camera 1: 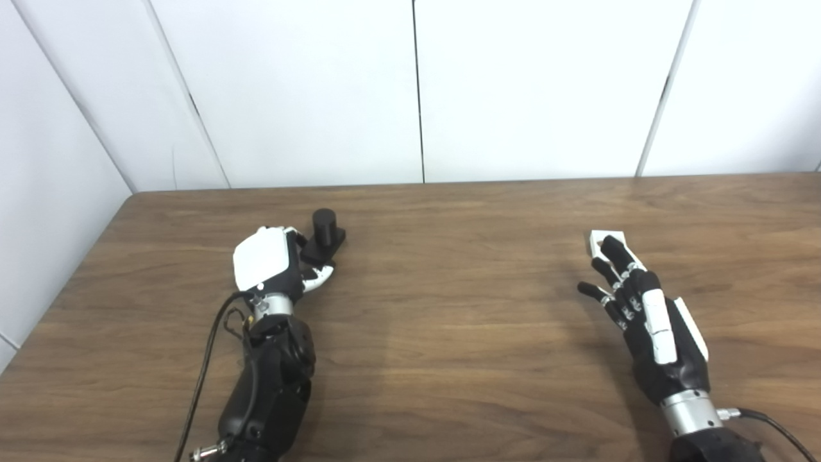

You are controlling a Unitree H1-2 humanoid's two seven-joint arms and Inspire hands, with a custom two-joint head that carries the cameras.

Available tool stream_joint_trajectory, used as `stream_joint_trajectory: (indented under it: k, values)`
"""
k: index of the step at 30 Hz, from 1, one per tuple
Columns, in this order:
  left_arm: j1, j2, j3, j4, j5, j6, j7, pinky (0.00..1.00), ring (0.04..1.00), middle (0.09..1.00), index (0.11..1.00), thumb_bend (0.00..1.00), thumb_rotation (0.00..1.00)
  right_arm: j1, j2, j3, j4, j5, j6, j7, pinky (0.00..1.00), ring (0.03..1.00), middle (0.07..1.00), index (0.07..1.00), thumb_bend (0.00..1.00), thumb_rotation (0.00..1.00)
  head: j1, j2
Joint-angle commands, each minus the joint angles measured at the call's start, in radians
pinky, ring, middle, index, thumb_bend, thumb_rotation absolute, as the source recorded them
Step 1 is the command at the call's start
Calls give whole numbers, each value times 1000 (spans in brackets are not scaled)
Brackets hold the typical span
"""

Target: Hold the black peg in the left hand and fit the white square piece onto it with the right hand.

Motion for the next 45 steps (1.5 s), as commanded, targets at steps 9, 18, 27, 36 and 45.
stream_joint_trajectory:
  k: [9,18,27,36,45]
  values:
    - [-20,24,-12,-37,-70,-10,43,833,938,834,493,500,72,33,-10,-6,19,12,-8,16,805,946,957,917,585,907,-3,3]
    - [16,25,-24,-92,-125,-17,39,828,917,823,491,499,69,26,-15,6,32,-11,-15,14,808,950,964,931,603,932,-7,6]
    - [44,7,-15,-137,-196,-36,31,819,909,815,488,499,67,17,-15,4,37,-16,-18,14,801,946,961,929,582,943,-14,5]
    - [95,-6,-44,-248,-247,-36,-2,754,888,800,488,500,70,12,-14,10,32,-24,-14,11,809,952,963,932,577,949,-26,7]
    - [194,-22,-106,-415,-221,-18,-80,755,886,818,492,497,74,11,-4,13,28,-39,-7,4,806,948,959,930,577,960,-35,12]
